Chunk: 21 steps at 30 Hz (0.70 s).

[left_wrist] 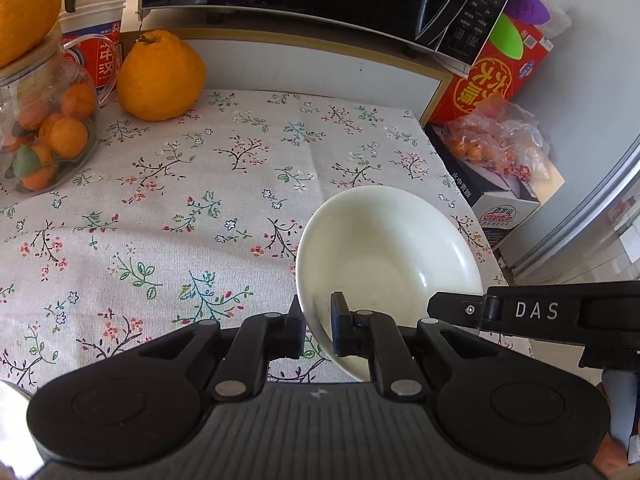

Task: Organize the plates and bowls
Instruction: 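Carry the white bowl with both grippers beside the white plate stack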

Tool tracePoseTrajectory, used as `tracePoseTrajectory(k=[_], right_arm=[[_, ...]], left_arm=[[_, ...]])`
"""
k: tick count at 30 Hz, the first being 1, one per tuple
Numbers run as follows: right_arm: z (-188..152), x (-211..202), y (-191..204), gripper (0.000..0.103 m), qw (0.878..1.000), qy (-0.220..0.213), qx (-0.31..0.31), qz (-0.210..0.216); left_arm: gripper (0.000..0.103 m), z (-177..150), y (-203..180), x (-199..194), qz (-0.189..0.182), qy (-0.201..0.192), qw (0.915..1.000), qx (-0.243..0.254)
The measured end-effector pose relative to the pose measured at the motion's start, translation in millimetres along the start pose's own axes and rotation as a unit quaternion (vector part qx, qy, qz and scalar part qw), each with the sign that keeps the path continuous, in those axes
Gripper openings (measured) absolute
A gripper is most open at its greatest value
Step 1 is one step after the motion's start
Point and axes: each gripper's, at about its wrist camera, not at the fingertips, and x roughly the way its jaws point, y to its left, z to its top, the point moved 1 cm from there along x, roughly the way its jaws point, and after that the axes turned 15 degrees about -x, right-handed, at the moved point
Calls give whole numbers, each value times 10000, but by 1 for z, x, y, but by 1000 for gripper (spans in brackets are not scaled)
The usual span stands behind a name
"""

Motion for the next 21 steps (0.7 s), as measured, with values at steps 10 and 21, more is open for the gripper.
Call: tracePoseTrajectory(k=[10,21], right_arm=[[5,-10,11,10,9999,-131,-16,-34],[1,-20,25,10,9997,-232,-114,-18]], left_arm=[[12,-3,4,-11,-22,42,9997,-239],[13,-5,12,-29,-94,-37,9995,-296]])
